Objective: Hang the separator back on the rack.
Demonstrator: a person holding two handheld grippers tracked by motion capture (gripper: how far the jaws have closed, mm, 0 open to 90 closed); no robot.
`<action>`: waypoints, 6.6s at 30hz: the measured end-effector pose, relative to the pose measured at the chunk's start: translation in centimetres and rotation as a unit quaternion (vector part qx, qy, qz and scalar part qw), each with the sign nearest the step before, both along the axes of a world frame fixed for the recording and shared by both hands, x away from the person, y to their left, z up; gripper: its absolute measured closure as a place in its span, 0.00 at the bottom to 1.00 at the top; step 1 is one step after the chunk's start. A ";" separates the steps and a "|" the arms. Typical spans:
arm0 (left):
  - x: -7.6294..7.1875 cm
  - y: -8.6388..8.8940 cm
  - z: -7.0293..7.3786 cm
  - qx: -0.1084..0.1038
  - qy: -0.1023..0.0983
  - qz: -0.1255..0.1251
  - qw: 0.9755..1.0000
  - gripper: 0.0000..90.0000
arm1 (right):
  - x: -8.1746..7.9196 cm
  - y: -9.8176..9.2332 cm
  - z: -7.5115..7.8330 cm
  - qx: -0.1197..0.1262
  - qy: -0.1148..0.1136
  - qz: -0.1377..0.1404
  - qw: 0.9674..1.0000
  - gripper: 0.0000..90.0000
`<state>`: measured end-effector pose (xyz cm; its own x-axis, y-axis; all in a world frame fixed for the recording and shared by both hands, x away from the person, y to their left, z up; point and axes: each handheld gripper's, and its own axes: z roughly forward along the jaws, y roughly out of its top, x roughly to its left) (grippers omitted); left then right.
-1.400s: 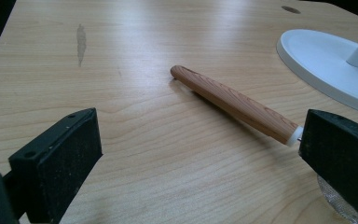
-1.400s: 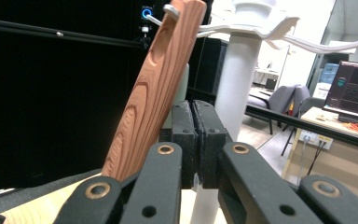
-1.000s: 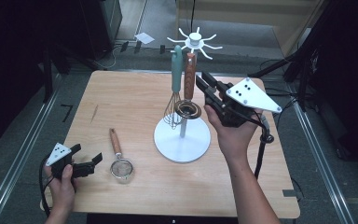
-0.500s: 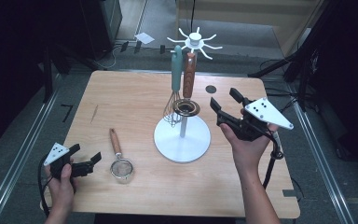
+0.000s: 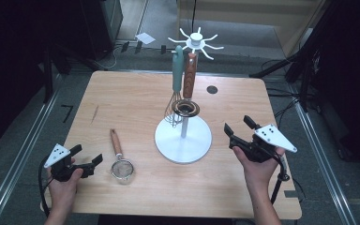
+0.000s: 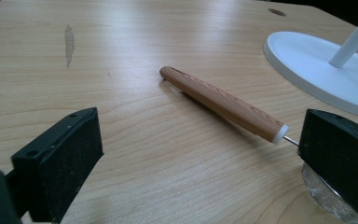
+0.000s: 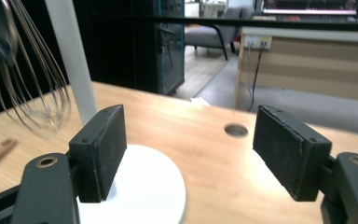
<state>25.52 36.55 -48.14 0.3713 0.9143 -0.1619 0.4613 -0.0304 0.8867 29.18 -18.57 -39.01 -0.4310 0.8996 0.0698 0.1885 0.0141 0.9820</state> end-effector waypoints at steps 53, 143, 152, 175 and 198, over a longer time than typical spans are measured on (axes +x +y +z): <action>-0.5 -0.9 0.2 -0.024 0.026 -0.025 0.999 0.42 | -1.9 -2.2 -11.2 -0.031 0.131 -0.029 0.990 0.41; -3.4 -15.9 -0.8 -0.007 0.125 -0.207 0.970 0.87 | -6.5 10.2 -8.5 -0.037 0.135 0.217 0.966 0.75; -3.6 -17.0 -0.8 -0.008 0.121 -0.215 0.969 0.86 | -6.5 10.3 -8.5 -0.039 0.134 0.215 0.966 0.75; -4.2 -21.0 -1.0 -0.012 0.100 -0.242 0.965 0.81 | -6.2 10.4 -8.0 -0.062 0.134 0.128 0.981 0.60; -1.5 -8.0 1.1 -0.044 0.041 -0.129 0.990 0.54 | -3.4 11.4 -7.3 -0.079 0.221 0.218 0.947 0.58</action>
